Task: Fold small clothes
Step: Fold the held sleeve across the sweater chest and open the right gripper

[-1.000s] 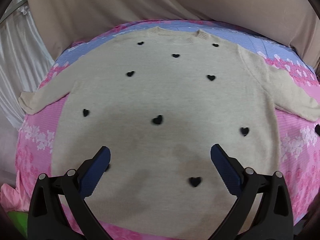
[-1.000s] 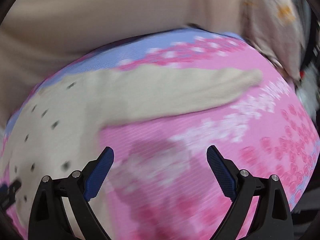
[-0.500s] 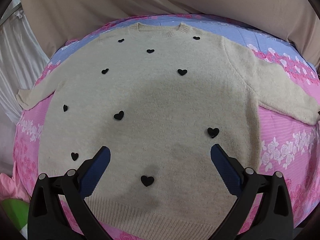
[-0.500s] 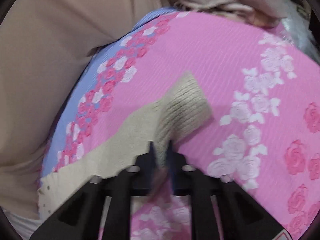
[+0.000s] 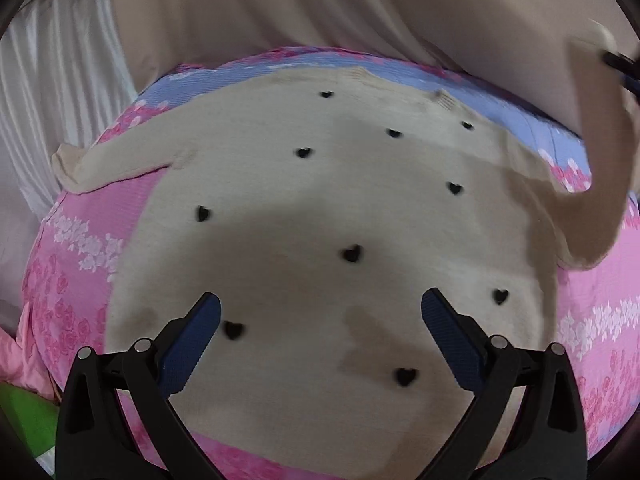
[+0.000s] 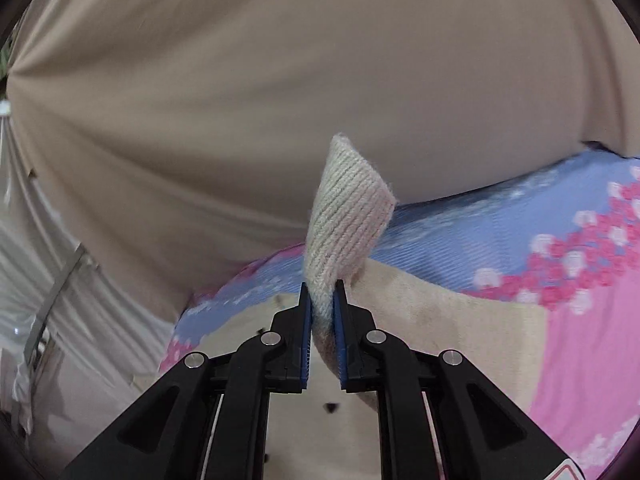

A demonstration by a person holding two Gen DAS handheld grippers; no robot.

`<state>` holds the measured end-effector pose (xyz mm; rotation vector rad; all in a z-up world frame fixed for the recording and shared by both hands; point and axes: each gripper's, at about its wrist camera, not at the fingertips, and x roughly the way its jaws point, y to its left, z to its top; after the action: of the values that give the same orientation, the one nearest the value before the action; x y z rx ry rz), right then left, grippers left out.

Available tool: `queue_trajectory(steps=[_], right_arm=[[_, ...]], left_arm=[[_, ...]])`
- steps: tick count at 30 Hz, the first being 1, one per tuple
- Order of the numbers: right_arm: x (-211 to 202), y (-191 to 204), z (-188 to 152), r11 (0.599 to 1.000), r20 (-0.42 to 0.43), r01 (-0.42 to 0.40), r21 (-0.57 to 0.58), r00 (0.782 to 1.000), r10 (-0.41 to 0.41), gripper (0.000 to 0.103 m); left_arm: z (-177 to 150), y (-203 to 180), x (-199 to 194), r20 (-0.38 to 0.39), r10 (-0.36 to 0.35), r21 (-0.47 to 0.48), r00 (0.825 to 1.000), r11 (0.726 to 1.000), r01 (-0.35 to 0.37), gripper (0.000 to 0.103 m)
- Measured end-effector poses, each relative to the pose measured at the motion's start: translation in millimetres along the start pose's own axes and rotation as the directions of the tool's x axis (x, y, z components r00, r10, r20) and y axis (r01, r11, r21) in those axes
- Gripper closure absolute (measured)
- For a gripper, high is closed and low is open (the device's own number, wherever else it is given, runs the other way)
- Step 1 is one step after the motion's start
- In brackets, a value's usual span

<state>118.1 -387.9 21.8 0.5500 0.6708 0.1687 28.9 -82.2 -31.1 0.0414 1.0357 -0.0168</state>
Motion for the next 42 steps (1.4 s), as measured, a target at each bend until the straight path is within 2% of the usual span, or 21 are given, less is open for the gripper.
queue_trajectory(steps=[3,6,8,11,12,14,15,18,19,20,21,22,23,25,30,32,33,35,38,40,42], right_arm=[[95,64,-42,0.996,-0.162,-0.071,-0.056,0.985,0.061,0.086],[146,93,-88,0.996,-0.249,-0.02,-0.085,0.968,-0.002,0.086],[136,92,-107,0.998,-0.218,0.01,-0.062,0.976,-0.023,0.085],[87,55,-132,0.983,-0.132,0.179,-0.04,0.974,-0.183,0.055],[73,46,-141,0.971,-0.126,0.234,-0.051,0.963,-0.238,0.052],[54,15,-154,0.928,-0.161,0.367,-0.065,0.914,-0.373,0.052],[44,-5,-159,0.904,-0.176,0.426,-0.037,0.888,-0.425,0.052],[27,-42,-166,0.857,-0.199,0.51,0.069,0.849,-0.489,0.052],[24,-52,-169,0.844,-0.2,0.529,0.087,0.839,-0.506,0.052],[25,-59,-170,0.833,-0.203,0.545,0.096,0.83,-0.52,0.052],[28,-64,-172,0.821,-0.203,0.563,0.096,0.818,-0.538,0.052],[30,-68,-171,0.814,-0.199,0.574,0.093,0.812,-0.55,0.052],[35,-72,-171,0.81,-0.191,0.579,0.091,0.808,-0.557,0.052],[42,-76,-169,0.803,-0.172,0.589,0.091,0.804,-0.569,0.052],[53,-91,-157,0.793,-0.171,0.599,0.112,0.797,-0.579,0.052],[56,-93,-155,0.804,-0.169,0.583,0.119,0.81,-0.562,0.053],[57,-95,-154,0.823,-0.175,0.557,0.115,0.826,-0.535,0.084],[44,-100,-147,0.814,-0.137,0.558,0.164,0.83,-0.541,0.09],[26,-133,-143,0.78,-0.132,0.551,0.297,0.833,-0.538,0.091],[31,-142,-147,0.791,-0.155,0.546,0.278,0.838,-0.524,0.09],[34,-129,-142,0.798,-0.179,0.562,0.217,0.827,-0.534,0.082]], left_arm=[[7,42,5,-0.001,0.003,-0.049,1.0,0.999,-0.003,0.005],[20,82,22,-0.021,-0.016,-0.08,1.0,0.997,0.014,0.005],[35,105,40,-0.042,-0.055,-0.108,0.998,0.993,0.05,0.005],[62,121,65,-0.044,-0.14,-0.141,0.989,0.981,0.133,0.005],[72,120,75,-0.046,-0.165,-0.142,0.985,0.977,0.157,0.005],[94,110,97,-0.059,-0.22,-0.152,0.974,0.966,0.21,0.005],[108,103,113,-0.064,-0.281,-0.17,0.958,0.949,0.267,0.005],[135,85,159,-0.094,-0.354,-0.225,0.931,0.918,0.326,0.006],[142,77,174,-0.112,-0.358,-0.236,0.927,0.915,0.326,0.012],[147,71,186,-0.13,-0.36,-0.242,0.924,0.915,0.322,0.041],[153,65,193,-0.136,-0.335,-0.231,0.932,0.926,0.299,0.057],[158,60,190,-0.11,-0.312,-0.218,0.944,0.934,0.283,0.079],[163,58,190,-0.091,-0.326,-0.201,0.941,0.932,0.303,0.093],[173,60,188,-0.069,-0.364,-0.196,0.929,0.918,0.345,0.093],[180,83,190,-0.028,-0.316,-0.236,0.948,0.924,0.301,0.093],[176,92,193,-0.033,-0.321,-0.266,0.947,0.916,0.301,0.093],[174,93,196,-0.041,-0.319,-0.268,0.947,0.916,0.297,0.093],[172,89,198,-0.049,-0.306,-0.252,0.951,0.925,0.284,0.093],[169,84,198,-0.058,-0.318,-0.216,0.946,0.929,0.299,0.092],[164,74,200,-0.062,-0.299,-0.175,0.952,0.943,0.284,0.09],[161,69,197,-0.038,-0.266,-0.139,0.963,0.956,0.258,0.087]])
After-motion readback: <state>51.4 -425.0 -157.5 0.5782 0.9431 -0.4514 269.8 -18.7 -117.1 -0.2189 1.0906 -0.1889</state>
